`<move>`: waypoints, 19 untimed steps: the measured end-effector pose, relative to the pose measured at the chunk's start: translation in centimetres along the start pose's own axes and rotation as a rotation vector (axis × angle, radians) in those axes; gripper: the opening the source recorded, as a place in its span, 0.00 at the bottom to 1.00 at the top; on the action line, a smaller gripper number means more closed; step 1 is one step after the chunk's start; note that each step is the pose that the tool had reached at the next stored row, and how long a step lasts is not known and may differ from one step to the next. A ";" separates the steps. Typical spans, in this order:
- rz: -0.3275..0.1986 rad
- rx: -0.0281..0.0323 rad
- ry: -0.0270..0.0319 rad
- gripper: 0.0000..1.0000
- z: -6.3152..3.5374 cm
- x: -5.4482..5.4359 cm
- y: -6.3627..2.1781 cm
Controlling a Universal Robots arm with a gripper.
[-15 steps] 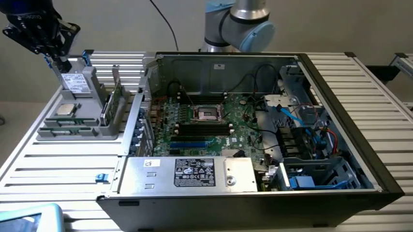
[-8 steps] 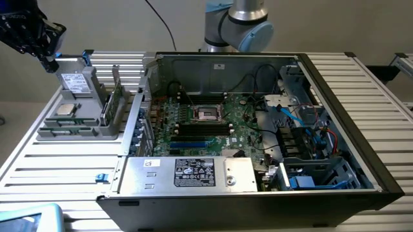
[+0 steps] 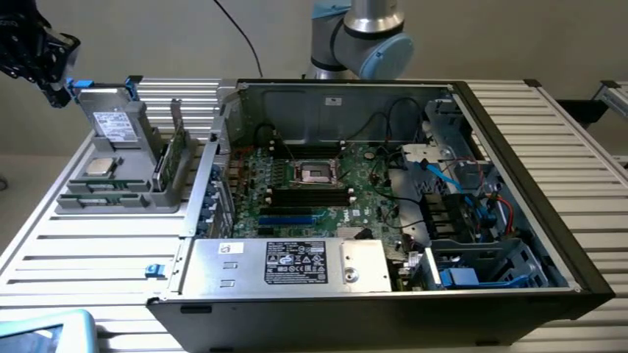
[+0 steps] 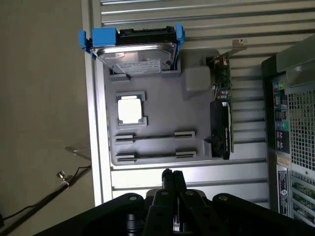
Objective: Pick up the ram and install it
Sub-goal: 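Reach for the ram, then pick up the ram and move it above insertion slot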
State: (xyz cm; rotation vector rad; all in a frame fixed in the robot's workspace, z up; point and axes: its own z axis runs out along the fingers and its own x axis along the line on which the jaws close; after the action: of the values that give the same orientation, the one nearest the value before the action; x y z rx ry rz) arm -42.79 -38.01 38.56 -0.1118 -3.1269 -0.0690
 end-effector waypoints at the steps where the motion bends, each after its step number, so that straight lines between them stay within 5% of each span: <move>1: 0.000 0.0022 -0.0002 0.11 0.07 0.2 0.21; 6: 0.000 0.0130 -0.0041 0.11 0.38 1.1 1.21; 19: 0.000 0.0133 -0.0041 0.11 0.38 1.2 1.22</move>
State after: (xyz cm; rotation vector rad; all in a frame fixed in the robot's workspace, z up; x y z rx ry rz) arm -43.88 -36.69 38.24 -0.1116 -3.1309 -0.0481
